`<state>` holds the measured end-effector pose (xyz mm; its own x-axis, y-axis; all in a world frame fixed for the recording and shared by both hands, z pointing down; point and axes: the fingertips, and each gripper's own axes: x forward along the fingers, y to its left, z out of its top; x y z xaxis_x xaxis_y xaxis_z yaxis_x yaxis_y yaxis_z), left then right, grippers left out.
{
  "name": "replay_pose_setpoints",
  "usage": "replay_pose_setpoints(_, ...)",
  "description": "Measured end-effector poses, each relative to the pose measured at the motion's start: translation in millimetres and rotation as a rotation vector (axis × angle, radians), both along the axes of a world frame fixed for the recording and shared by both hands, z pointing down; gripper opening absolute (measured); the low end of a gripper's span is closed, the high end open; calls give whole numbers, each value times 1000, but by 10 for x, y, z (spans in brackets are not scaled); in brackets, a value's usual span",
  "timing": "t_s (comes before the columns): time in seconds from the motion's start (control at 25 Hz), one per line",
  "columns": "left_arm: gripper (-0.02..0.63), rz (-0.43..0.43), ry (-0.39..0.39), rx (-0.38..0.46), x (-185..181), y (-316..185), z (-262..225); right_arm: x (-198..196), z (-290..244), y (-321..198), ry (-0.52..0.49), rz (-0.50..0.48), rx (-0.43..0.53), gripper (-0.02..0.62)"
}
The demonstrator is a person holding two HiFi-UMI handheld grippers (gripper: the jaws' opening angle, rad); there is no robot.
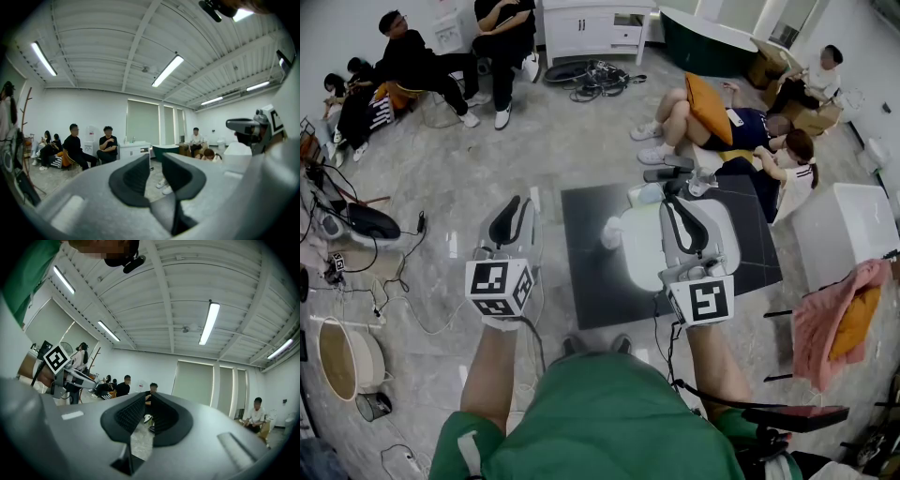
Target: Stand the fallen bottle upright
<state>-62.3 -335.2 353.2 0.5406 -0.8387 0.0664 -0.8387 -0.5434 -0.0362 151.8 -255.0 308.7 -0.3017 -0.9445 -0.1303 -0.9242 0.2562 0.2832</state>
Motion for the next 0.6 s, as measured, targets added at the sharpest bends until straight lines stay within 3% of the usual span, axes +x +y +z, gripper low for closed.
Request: replay_pose_setpoints(0.6, 78, 6, -2, 0, 8, 5, -28, 11, -33, 9, -21, -6, 2, 37)
